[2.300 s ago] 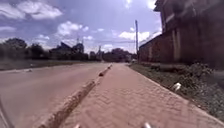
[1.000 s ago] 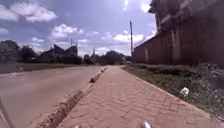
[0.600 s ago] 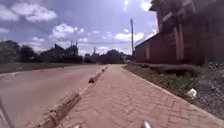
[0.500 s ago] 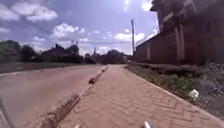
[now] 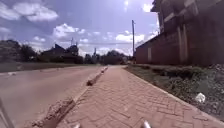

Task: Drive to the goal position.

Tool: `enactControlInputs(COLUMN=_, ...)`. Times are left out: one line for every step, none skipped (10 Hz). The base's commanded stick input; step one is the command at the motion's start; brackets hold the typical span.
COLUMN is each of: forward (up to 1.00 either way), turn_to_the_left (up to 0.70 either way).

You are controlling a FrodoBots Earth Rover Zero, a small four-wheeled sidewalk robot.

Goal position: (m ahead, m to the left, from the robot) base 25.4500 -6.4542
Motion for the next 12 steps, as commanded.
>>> enactControlInputs(forward=0.5, turn_to_the_left=-0.5)
enactControlInputs(forward=0.5, turn_to_the_left=-0.5)
enactControlInputs(forward=0.5, turn_to_the_left=-0.5)
enactControlInputs(forward=0.5, turn_to_the_left=-0.47)
enactControlInputs(forward=0.5, turn_to_the_left=-0.43)
enactControlInputs(forward=0.5, turn_to_the_left=-0.28)
enactControlInputs(forward=0.5, turn_to_the_left=-0.07)
enactControlInputs(forward=0.5, turn_to_the_left=0.0)
enactControlInputs(forward=0.5, turn_to_the_left=0.0)
enactControlInputs(forward=0.5, turn_to_the_left=0.0)
enactControlInputs(forward=0.5, turn_to_the_left=0.0)
enactControlInputs(forward=0.5, turn_to_the_left=0.0)
